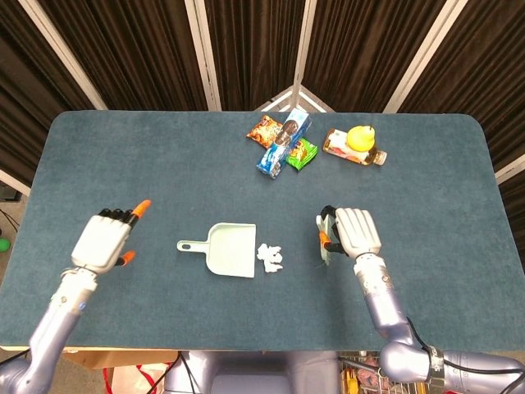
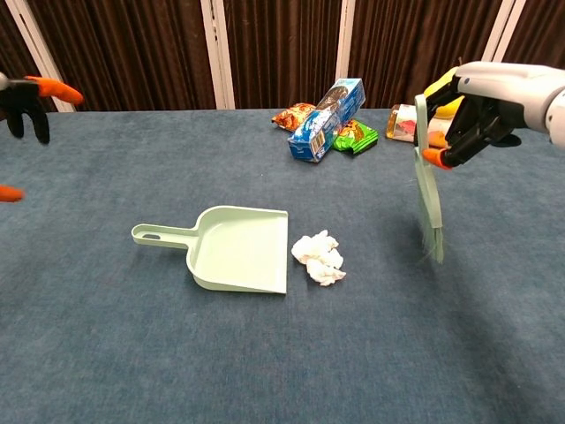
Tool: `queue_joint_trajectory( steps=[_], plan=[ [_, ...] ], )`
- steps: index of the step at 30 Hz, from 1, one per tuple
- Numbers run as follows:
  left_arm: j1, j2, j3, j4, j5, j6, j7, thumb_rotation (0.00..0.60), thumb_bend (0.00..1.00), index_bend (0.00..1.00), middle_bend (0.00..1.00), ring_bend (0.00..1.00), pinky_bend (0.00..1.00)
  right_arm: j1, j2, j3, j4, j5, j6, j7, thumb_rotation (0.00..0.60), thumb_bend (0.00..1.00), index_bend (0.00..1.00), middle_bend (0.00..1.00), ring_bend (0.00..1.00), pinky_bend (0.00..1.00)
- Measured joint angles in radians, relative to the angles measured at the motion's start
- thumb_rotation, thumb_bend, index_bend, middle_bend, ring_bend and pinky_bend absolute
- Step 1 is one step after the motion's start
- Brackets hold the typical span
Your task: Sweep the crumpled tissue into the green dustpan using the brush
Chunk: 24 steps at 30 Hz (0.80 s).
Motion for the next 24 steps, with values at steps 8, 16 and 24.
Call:
queue_joint_trajectory(
  steps=[8,16,24],
  plan=[
    [-0.120,-0.134,-0.030,0.014,-0.313,-0.039,0.222,0.600,0.27,0.45,1.00,1.00,0.97,0.006,0.023,-0.008,0.008,0.009,0.000,0.025,0.600,0.48,0.96,0.96,1.00,0.91],
    [-0.253,-0.277,-0.040,0.025,-0.581,0.008,0.406,0.600,0.35,0.44,1.00,1.00,0.98,0.007,0.039,-0.021,0.029,0.008,-0.010,0.054,0.600,0.48,0.96,0.96,1.00,0.91],
    [-0.328,-0.358,-0.032,0.069,-0.669,0.053,0.433,0.600,0.36,0.44,1.00,1.00,0.98,0.011,0.054,-0.028,0.037,0.000,-0.015,0.076,0.600,0.48,0.96,0.96,1.00,0.91]
  ],
)
